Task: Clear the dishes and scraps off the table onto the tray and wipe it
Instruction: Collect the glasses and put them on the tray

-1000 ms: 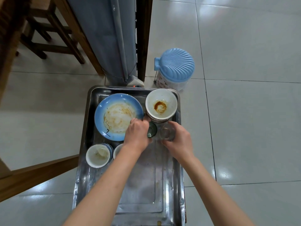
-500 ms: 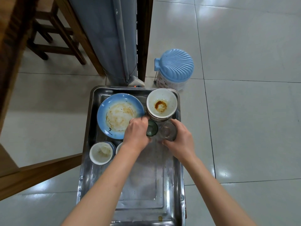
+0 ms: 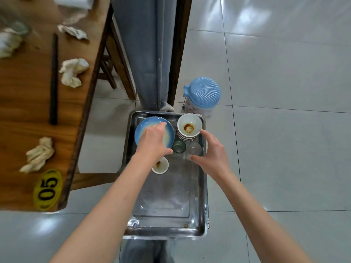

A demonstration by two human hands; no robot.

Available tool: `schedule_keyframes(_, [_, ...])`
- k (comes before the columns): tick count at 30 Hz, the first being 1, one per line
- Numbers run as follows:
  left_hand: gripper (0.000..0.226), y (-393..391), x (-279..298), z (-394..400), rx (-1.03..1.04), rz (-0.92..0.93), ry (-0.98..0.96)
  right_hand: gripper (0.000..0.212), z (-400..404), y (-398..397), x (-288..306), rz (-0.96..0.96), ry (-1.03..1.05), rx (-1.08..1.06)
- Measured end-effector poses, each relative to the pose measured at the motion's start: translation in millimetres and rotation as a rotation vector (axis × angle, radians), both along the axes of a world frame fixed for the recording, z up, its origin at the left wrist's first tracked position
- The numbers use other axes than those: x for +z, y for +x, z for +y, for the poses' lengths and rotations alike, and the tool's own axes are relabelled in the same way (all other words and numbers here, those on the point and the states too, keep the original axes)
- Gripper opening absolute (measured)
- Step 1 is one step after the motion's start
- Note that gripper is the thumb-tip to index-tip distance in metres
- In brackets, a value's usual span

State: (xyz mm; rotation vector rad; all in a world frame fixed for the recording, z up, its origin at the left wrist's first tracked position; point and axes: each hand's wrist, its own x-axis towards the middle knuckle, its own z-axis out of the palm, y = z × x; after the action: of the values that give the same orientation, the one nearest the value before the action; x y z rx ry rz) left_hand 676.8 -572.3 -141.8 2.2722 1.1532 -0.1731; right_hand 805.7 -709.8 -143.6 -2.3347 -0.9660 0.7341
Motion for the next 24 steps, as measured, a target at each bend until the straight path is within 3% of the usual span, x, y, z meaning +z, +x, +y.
schedule_keyframes(7, [0.086,-52,101,-6,0.070,-0.115,-0.006,0.091,11,-31,101,-0.015,0.078,0.120])
schedule_keyframes(14, [0.091,-139,198,1,0.198,-0.240,0.111,0.092,39,-85,192,-0.025,0.163,0.309])
schedule_keyframes(24, [0.091,-302,269,40,0.422,-0.305,0.193,0.094,110,-211,259,0.013,0.210,0.546])
